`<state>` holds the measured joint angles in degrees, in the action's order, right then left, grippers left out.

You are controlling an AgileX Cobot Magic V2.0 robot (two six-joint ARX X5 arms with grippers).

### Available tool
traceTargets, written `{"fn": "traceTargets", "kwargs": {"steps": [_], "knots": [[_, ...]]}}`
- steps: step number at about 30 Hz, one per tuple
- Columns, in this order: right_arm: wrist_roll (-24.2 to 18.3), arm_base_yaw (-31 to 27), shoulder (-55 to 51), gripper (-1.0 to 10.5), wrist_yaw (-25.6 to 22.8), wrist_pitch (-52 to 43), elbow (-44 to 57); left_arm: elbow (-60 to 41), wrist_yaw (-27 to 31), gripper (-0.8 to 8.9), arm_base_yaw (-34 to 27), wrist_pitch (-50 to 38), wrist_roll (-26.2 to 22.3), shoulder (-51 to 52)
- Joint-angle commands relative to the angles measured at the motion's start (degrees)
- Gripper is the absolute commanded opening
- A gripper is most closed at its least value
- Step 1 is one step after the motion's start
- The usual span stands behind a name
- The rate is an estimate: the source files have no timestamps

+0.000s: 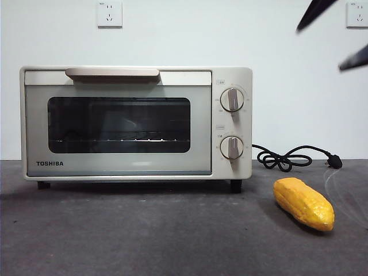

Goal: Take the corn from the table,put the corn in the oven

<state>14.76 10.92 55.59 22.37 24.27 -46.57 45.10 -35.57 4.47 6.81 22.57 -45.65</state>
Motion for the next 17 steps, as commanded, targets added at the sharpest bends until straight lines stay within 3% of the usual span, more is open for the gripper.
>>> {"fn": "traceTargets", "kwargs": {"steps": [1,4,10,17], "knots": [[-4.07,5.75,4.33,4.5,-7.54,2.01,-1.22,1.6,-0.46,-0.03,1.27,-0.17,-0.33,-1.03],[-4.5,10.19,8.41,4.5,-13.16,4.04,-1.68,2.67,-0.44,-0.03,2.36,-0.22,-0.33,-1.79],[-4.61,15.76,16.37,4.5,-19.76,5.77,-1.68,2.99,-0.44,-0.03,3.52,-0.11,-0.33,-2.49],[-4.72,16.66,23.52,4.5,-22.01,5.79,-1.68,2.99,-0.42,-0.03,3.52,1.77,-0.33,-2.71]]}}
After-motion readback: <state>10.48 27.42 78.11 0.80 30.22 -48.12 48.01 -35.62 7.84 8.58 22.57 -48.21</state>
